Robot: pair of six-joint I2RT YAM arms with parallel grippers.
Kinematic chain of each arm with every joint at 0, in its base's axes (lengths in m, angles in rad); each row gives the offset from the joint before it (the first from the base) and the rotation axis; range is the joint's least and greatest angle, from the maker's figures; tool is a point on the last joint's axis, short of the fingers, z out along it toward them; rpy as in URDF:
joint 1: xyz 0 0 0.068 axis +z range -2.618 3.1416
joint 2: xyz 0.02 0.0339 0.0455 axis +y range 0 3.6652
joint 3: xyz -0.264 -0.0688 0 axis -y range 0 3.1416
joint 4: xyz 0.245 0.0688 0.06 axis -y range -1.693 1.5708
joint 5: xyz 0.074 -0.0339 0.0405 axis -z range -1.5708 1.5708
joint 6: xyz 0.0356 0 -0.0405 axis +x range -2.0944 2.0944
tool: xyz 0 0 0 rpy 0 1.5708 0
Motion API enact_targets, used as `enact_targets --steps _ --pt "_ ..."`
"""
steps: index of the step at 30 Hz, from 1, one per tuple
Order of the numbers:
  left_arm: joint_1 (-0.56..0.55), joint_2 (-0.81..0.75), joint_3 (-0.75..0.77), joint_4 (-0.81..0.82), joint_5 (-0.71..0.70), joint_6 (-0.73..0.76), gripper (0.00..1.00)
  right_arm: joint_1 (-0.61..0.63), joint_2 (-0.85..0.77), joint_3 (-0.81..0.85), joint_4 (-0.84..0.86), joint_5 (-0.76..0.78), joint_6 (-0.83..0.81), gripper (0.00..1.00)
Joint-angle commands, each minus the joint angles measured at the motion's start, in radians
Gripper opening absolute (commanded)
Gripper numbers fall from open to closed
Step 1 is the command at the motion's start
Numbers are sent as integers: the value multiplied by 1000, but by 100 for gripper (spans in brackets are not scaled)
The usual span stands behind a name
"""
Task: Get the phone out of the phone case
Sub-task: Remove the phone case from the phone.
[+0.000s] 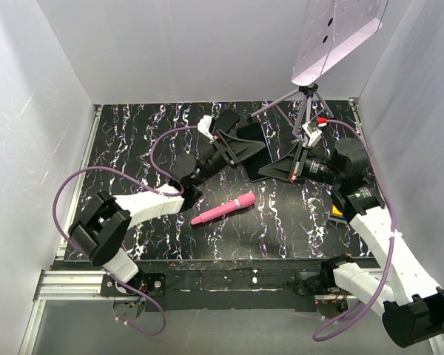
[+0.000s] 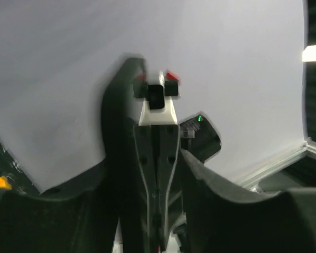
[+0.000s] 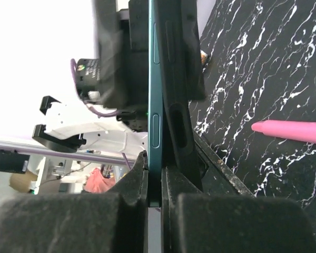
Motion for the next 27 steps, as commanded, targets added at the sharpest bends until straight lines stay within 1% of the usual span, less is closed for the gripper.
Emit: enact_targets --steps 1,2,4,6,8,11,13,18,19,22,27 --pt "-40 -175 -23 -220 167 216 55 -12 -4 -39 130 -10 111 1" --pt "-34 -218 -32 -292 159 252 62 -21 -18 -55 162 -20 150 1" --pt "-31 -297 -41 -447 150 407 70 -41 -35 -82 230 -35 254 1" --pt "-34 -346 -41 -547 159 502 71 -66 -50 -92 261 -44 323 1" --pt "-36 -387 -64 -585 168 550 69 -95 -61 -102 291 -49 384 1" --pt "-34 -423 -125 -528 173 541 58 -121 -73 -123 368 -52 481 1" --pt "-36 -423 -150 -482 188 513 56 -127 -76 -132 408 -58 524 1" --pt "-40 -375 -158 -353 234 450 57 -127 -72 -140 421 -55 538 1" --pt "-42 -371 -152 -351 236 447 56 -129 -75 -141 421 -56 540 1" --pt "-40 -354 -139 -358 234 446 48 -129 -78 -140 417 -52 540 1" --pt "-40 -329 -118 -358 221 431 49 -129 -82 -138 408 -50 530 1"
